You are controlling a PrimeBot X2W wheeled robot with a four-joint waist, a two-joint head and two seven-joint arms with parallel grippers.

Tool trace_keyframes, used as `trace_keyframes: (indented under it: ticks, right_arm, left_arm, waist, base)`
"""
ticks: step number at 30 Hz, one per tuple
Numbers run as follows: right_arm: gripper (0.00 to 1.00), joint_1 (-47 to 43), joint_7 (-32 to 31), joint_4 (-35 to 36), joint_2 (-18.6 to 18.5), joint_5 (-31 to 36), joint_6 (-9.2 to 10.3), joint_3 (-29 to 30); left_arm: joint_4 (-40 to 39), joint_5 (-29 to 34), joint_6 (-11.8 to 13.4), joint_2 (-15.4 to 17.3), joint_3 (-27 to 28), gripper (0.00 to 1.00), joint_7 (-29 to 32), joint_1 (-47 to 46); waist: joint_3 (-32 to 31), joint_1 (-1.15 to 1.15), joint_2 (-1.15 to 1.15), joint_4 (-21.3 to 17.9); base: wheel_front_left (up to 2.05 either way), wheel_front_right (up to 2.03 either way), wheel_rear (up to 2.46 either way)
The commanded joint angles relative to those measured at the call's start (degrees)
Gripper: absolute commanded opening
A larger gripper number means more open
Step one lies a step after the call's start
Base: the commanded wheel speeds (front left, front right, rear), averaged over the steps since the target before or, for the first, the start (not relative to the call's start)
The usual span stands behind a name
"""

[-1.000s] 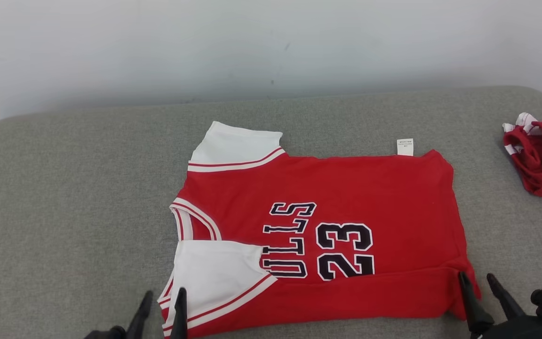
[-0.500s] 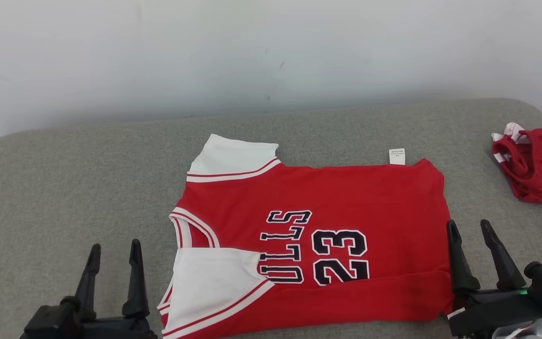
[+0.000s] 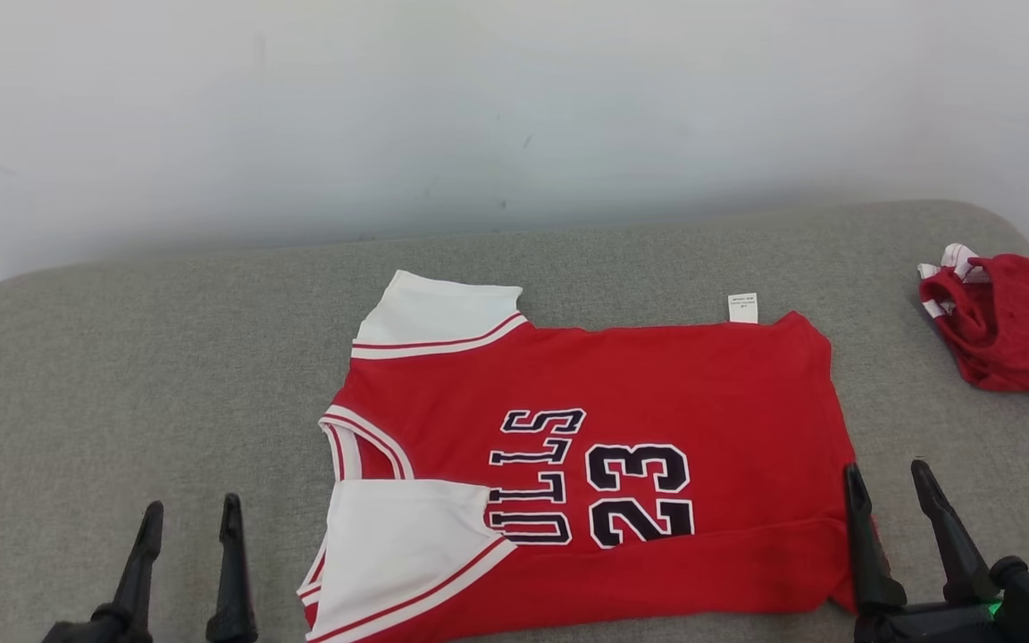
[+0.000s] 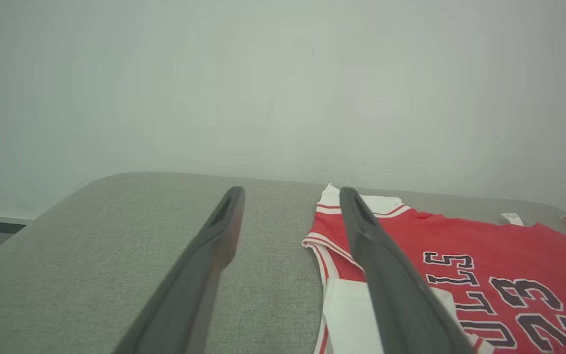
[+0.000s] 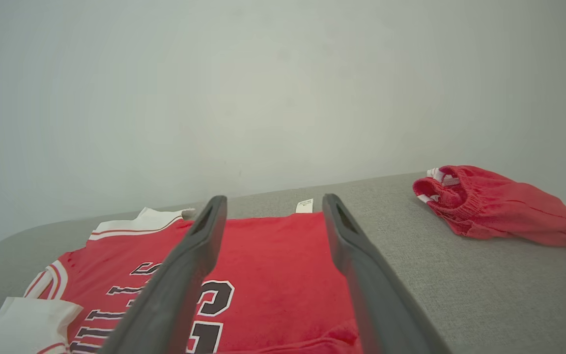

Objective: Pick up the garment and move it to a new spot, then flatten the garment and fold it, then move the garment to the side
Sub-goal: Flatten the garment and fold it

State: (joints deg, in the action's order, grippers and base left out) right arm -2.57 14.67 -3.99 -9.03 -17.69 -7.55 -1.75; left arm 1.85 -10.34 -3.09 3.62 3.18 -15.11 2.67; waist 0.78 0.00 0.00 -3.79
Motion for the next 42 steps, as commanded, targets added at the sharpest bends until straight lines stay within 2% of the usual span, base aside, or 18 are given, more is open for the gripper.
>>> trace_keyframes:
  ticks: [1,15,21,28,36,42]
  right_arm:
    - [1.0,-1.13,0.31,0.32,-0.02,0.76,0.16,0.01]
    - [1.0,-0.53,0.39,-1.69,0.38,0.48,0.16,-0.88]
    - [1.0,4.44,0.21,-4.37,-1.4,-0.42,0.16,-0.86]
    - [1.0,15.09,-3.48,-7.05,-6.11,-2.7,0.16,-0.82]
    - [1.0,30.18,-9.47,-13.4,-11.17,-6.6,0.16,-2.47]
    - [1.0,40.48,-12.72,-20.96,-13.5,-8.8,0.16,-5.95]
  left_arm:
    - [0.13,-0.05,-0.39,0.07,0.11,1.0,-0.01,1.35]
    - [1.78,-0.25,-1.25,-0.44,0.0,1.0,-0.01,1.31]
    - [4.37,0.53,-2.53,1.61,-1.18,1.0,-0.01,-4.19]
    - [7.79,-0.64,-3.92,5.89,-3.77,1.0,2.27,-18.29]
    - [14.85,-4.51,-4.34,10.77,-8.81,1.0,10.36,-38.86]
    - [22.58,-9.54,-4.36,14.4,-16.83,1.0,14.97,-52.25]
  waist:
    - [-0.1,0.0,0.0,0.05]
    - [0.64,0.0,0.0,-0.06]
    - [2.56,0.0,0.0,-0.66]
    - [7.94,0.0,0.0,-1.79]
    - [17.41,0.0,0.0,-3.54]
    - [23.08,0.0,0.0,-4.63]
  base:
    - [0.0,0.0,0.0]
    - [0.0,0.0,0.0]
    - [0.0,0.0,0.0]
    - [0.0,0.0,0.0]
    - [0.0,0.0,0.0]
    - [0.0,0.0,0.0]
